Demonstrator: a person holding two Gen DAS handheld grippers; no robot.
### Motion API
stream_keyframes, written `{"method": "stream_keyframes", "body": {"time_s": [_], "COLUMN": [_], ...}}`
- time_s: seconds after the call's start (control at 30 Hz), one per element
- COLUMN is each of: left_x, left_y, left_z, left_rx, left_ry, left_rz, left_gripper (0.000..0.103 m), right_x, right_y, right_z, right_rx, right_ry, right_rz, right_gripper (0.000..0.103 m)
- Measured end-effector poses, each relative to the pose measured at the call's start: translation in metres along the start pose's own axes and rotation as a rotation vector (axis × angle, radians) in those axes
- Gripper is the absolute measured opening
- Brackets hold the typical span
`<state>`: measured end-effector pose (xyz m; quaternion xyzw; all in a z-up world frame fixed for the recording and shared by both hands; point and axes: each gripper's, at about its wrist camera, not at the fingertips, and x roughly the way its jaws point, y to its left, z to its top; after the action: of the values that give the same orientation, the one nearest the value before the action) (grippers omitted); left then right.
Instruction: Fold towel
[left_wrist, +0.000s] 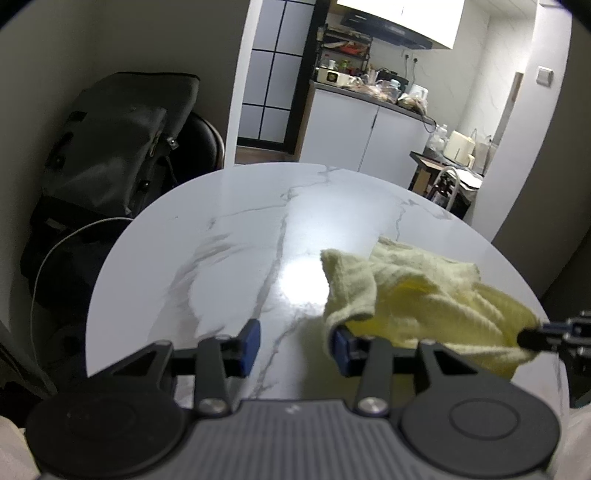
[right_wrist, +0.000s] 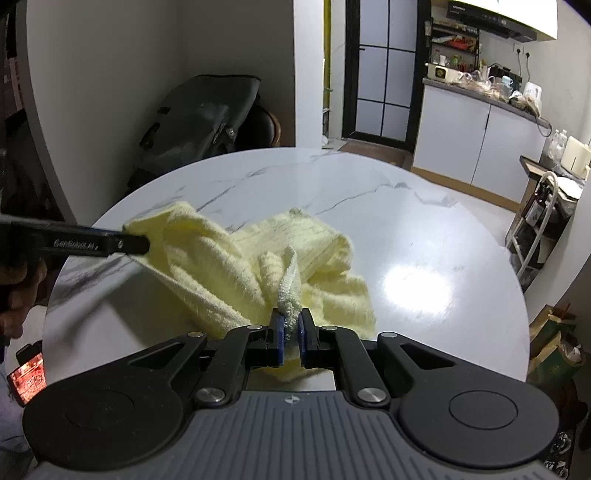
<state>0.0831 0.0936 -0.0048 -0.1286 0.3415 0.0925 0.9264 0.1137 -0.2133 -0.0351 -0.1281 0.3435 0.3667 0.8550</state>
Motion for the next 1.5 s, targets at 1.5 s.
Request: {"method": "stream_keyframes", "body": {"time_s": [1.5], "left_x": [-0.013], "left_y": [-0.075], "left_z": [0.003], "left_rx": [0.295], "left_ry": [-0.139], "left_rz": [-0.005], "left_gripper": [0.047], "right_x": [-0.011], "right_y": [0.013], "right_z": [-0.003], "right_rx": [0.002], "right_ry": [-0.022], "right_rz": [0.088], "right_gripper": [0.035]}}
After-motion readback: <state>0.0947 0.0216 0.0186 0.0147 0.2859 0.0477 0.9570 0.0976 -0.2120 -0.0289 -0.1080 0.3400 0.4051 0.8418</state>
